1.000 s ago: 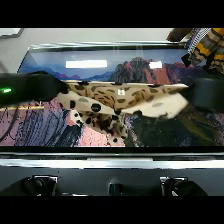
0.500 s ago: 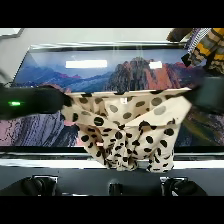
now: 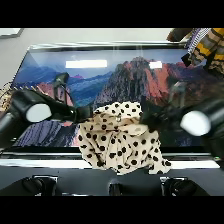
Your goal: Fold the clothes and pants, and hang the long-sleeved shirts on hangers.
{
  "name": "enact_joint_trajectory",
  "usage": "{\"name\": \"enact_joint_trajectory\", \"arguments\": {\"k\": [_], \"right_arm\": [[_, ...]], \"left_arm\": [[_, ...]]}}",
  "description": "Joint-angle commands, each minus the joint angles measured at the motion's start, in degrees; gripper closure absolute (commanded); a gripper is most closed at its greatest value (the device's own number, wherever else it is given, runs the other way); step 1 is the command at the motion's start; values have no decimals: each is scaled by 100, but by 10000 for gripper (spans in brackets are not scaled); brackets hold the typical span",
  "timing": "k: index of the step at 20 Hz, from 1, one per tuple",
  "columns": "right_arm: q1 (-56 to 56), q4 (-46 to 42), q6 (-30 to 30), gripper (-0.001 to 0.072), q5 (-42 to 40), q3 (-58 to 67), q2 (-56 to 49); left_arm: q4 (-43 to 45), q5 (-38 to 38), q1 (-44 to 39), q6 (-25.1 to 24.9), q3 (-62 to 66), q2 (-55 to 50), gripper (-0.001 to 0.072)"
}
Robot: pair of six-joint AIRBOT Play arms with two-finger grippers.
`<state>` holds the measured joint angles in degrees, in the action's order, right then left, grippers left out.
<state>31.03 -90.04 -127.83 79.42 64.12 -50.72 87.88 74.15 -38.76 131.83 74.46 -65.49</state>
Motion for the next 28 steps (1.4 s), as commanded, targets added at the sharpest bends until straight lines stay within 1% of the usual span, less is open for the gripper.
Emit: {"name": "enact_joint_trajectory", "arguments": {"k": [1,2,3,5,8,14,15,16,17,18,19,20,21,23,25,27,28], "right_arm": [[778,-719,-1368,691,-1047,-1379,70],[918,-866,-1617,691,-1102,-1504,70],[984,-962,-1729,690,-1095,-1521,66],[984,-1036,-1753,690,-1231,-1519,66],[981,-1272,-1899,691,-1530,-1504,66],[981,-1602,-2002,691,-1600,-1126,24],[981,-1646,-2002,691,-1615,-1113,-39],[981,-1650,-2002,690,-1631,-1113,-127],[981,-1637,-2002,690,-1670,-1113,-238],[981,-1598,-2000,690,-1759,-1110,-352],[981,-1554,-2002,690,-1871,-1110,-426],[981,-1495,-2006,690,-1985,-1110,-461],[981,-1453,-2006,690,-2048,-1110,-463],[981,-1412,-1982,690,-2002,-1110,-463],[981,-1392,-1982,689,-1947,-1110,-463],[981,-1362,-1985,689,-1947,-1110,-463],[981,-1329,-1982,689,-1945,-1110,-463]], "left_arm": [[-245,-188,92,-144,-520,-219,691],[-245,-221,96,-131,-658,-219,691],[-245,-225,96,-131,-774,-219,691],[-264,-227,94,-173,-866,-219,687],[-293,-450,94,-199,-855,-208,686],[-396,-804,96,-195,-852,-208,686],[-396,-859,101,-184,-852,-210,650],[-461,-907,140,-175,-852,-212,510],[-575,-960,232,-177,-852,-212,282],[-658,-970,369,-214,-846,-197,171],[-695,-927,551,-339,-822,-170,146],[-691,-852,817,-476,-796,-101,136],[-686,-769,1132,-651,-796,15,65],[-621,-501,2015,-1193,-807,326,64],[-581,-323,3117,-1956,-804,588,64],[-529,-208,4210,-2973,-802,673,65],[-470,-61,4695,-3397,-804,651,65]]}}
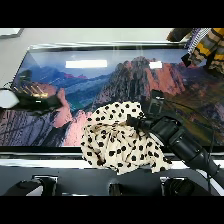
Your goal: Fold the clothes and pants, and hang the long-sleeved shirts on hangers.
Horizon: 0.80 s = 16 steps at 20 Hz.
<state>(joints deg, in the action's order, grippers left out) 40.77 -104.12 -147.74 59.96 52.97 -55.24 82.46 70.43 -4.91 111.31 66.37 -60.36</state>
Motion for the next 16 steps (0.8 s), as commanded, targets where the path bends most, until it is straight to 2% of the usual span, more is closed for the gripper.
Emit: {"name": "enact_joint_trajectory", "arguments": {"k": [1,2,3,5,9,13,16], "right_arm": [[7,136,11,689,11,4,-11],[7,168,22,689,13,4,-11],[7,199,94,689,15,4,-11],[7,214,181,689,70,4,-11],[7,212,380,689,249,4,-11],[7,184,461,689,245,4,-11],[7,142,514,688,240,4,-11]], "left_arm": [[55,476,1703,-1626,4,111,65],[57,627,2057,-2015,7,114,65],[52,671,2328,-2162,4,118,65],[166,437,2739,-2133,-22,98,64],[177,-610,3731,-2146,-262,9,65],[-144,-647,4793,-3123,-367,-612,66],[-319,-907,5141,-3348,-365,-1071,78]]}}
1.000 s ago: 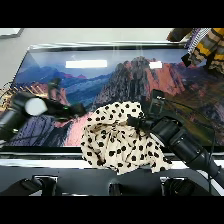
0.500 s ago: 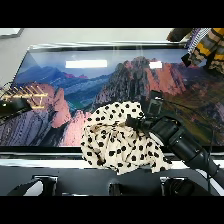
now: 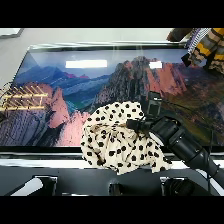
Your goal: Fold the clothes and pants, and hang the long-sleeved shirts on hangers.
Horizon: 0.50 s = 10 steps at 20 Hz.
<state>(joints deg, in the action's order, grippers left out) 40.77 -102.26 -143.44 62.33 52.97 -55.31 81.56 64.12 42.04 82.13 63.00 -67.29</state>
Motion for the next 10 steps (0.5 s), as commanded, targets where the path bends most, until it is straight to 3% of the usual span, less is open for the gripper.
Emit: {"name": "enact_joint_trajectory", "arguments": {"k": [1,3,10], "right_arm": [[7,-44,192,688,-26,4,-4],[7,-44,315,688,-63,4,-4],[7,-42,310,688,98,4,-4]], "left_arm": [[-417,-334,479,-662,-28,-522,100],[-560,-330,415,-1189,-31,-809,103],[-551,-363,214,-2247,-162,-1388,103]]}}
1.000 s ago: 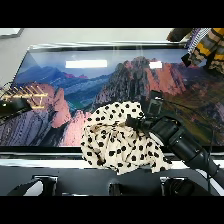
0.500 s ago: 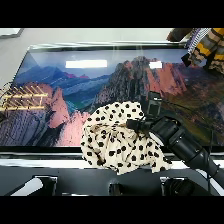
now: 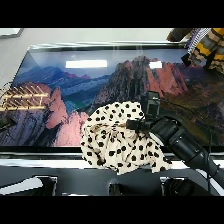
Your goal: Fold the clothes and pants, and hang the long-sleeved shirts on hangers.
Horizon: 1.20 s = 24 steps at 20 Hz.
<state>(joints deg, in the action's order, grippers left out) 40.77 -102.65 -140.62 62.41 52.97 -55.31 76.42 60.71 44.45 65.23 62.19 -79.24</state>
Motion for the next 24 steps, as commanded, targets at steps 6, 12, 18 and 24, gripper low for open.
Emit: {"name": "enact_joint_trajectory", "arguments": {"k": [6,12,18,24], "right_arm": [[7,-2,26,688,92,4,-4],[7,-2,28,688,92,4,-4],[7,-4,28,688,92,4,-4],[7,-28,28,688,92,4,-4]], "left_arm": [[168,-28,-24,-1150,-603,-208,103],[203,-219,-24,-1150,-702,-219,106],[203,-219,-26,-1150,-702,-286,268],[205,-232,-26,-1150,-702,-321,386]]}}
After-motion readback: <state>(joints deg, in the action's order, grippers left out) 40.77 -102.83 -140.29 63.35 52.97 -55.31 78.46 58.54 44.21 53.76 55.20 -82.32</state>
